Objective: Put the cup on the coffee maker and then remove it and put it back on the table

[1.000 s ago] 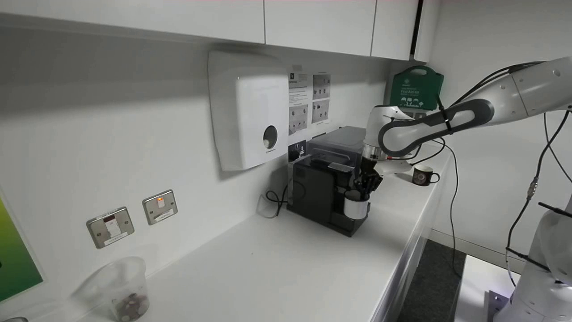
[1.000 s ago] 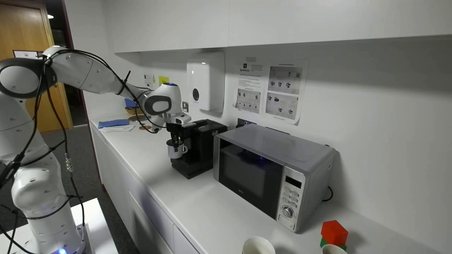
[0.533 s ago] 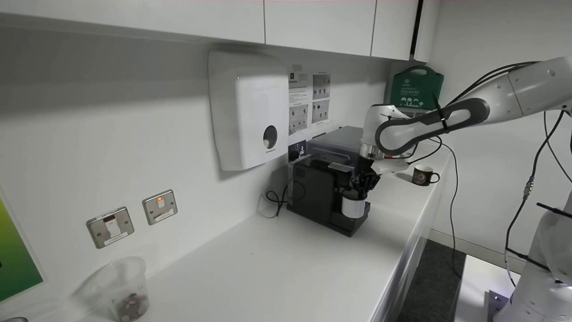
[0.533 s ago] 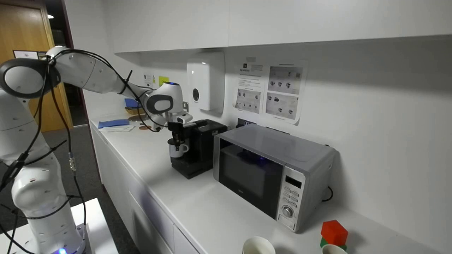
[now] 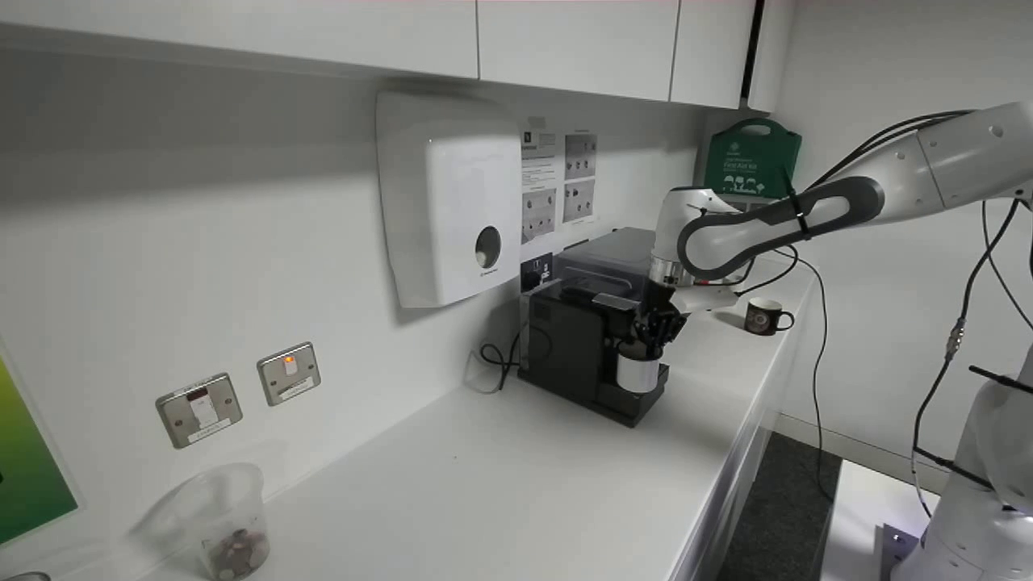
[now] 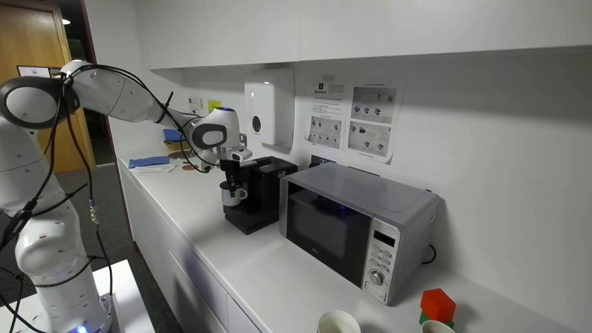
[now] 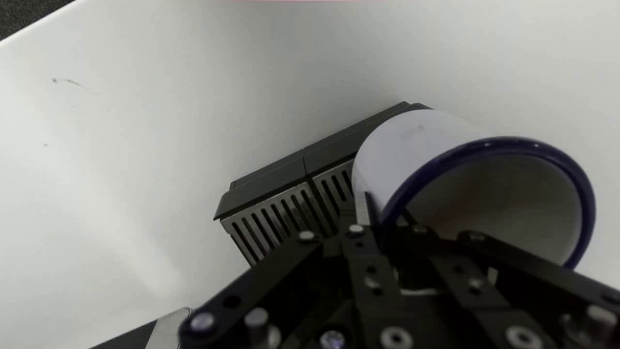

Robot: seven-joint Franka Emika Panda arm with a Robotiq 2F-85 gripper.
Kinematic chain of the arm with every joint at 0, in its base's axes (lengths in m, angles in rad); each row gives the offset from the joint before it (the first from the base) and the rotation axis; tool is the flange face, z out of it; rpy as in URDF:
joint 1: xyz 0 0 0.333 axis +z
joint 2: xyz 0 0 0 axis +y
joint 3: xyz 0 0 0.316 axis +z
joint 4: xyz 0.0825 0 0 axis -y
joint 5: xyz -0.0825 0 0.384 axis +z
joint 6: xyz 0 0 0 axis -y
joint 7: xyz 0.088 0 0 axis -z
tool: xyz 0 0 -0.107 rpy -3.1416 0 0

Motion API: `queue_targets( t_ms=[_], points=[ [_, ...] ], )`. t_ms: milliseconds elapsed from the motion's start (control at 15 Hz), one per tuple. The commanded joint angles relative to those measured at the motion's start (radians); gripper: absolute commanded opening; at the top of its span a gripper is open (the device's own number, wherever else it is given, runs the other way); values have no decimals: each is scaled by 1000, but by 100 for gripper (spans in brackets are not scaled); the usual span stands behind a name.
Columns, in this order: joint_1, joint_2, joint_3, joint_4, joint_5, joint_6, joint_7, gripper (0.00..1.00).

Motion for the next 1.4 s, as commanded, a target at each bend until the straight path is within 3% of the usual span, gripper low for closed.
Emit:
queue_targets(
  t_ms=[0,1333],
  points=[
    [0,14,-3,39,-11,-39,1,2],
    [0,46,-6,64,-33,-43,-2,2]
  ],
)
